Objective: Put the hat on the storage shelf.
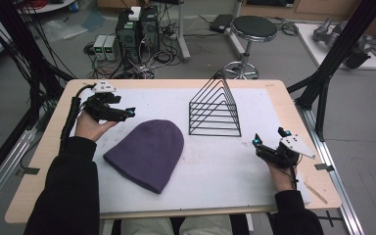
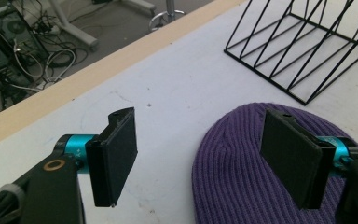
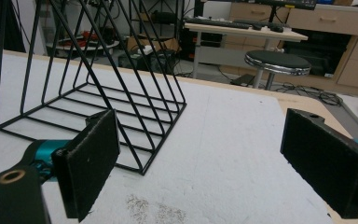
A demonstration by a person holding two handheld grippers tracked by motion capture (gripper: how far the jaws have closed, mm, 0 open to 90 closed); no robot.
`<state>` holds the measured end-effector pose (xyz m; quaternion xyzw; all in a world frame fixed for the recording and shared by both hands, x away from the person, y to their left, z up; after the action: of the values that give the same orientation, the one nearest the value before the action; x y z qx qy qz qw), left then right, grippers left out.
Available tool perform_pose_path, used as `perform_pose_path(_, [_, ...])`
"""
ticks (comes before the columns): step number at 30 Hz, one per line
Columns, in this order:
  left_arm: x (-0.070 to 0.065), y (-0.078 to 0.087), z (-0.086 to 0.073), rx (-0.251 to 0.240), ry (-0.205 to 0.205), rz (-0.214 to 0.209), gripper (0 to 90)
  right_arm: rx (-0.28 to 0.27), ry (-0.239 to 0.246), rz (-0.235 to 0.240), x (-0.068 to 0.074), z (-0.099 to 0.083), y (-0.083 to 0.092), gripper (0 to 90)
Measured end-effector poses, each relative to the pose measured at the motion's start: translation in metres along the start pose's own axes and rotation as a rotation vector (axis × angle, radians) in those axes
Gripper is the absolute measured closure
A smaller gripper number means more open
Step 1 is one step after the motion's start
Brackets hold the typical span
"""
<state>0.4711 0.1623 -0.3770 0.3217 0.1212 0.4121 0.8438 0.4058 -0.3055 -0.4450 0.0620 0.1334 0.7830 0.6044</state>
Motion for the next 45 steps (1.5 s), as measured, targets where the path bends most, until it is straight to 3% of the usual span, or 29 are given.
perform_pose_path(7, [-0.007,-0.027,0.004,0.06,-0.042,-0.041,25.6,0.003,0.01,0.005,0.001,0.0,-0.001,11.0])
perform_pose_path(12, [-0.013,-0.04,0.004,0.07,-0.049,-0.067,25.7,0.008,0.005,0.006,0.001,-0.001,-0.002,11.0])
perform_pose_path(16, [-0.013,-0.053,0.002,0.118,-0.053,-0.09,25.9,0.012,0.011,0.009,0.002,-0.002,-0.002,11.0])
perform_pose_path(23, [-0.022,-0.074,0.015,0.16,-0.095,-0.136,25.9,0.014,0.006,0.012,0.002,-0.002,-0.002,11.0])
perform_pose_path(26, [-0.027,-0.085,0.01,0.189,-0.104,-0.173,25.8,0.014,0.008,0.015,0.003,-0.002,-0.002,11.0])
perform_pose_path(28, [-0.027,-0.088,0.008,0.201,-0.108,-0.176,25.6,0.012,0.009,0.017,0.003,-0.002,-0.002,11.0])
perform_pose_path(29, [-0.027,-0.096,0.002,0.236,-0.118,-0.178,25.6,0.013,0.01,0.019,0.003,-0.002,-0.002,11.0])
perform_pose_path(34, [-0.024,-0.11,-0.012,0.299,-0.115,-0.179,25.6,0.013,0.009,0.017,0.003,-0.002,-0.002,11.0])
perform_pose_path(36, [-0.024,-0.12,-0.025,0.361,-0.109,-0.188,25.3,0.012,0.009,0.016,0.002,-0.002,-0.002,11.0])
perform_pose_path(40, [-0.028,-0.129,-0.032,0.396,-0.13,-0.201,25.1,0.012,0.007,0.017,0.003,-0.002,-0.002,11.0])
perform_pose_path(42, [-0.029,-0.134,-0.038,0.421,-0.143,-0.188,25.0,0.01,0.006,0.015,0.002,-0.001,-0.002,11.0])
perform_pose_path(45, [-0.027,-0.139,-0.043,0.438,-0.11,-0.21,23.3,0.009,0.009,0.017,0.003,-0.001,-0.001,11.0])
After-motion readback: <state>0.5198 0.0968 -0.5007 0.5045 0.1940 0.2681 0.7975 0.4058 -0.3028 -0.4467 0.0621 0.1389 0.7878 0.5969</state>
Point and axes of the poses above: each handheld gripper's, and its own axes: y roughly backward along the jaws, z roughly out of its top, x roughly to its left, the point moved 9 cm from there along -y, roughly forward along the jaws, and after that the axes turned 6 degrees about x, right-handed, at the moved point
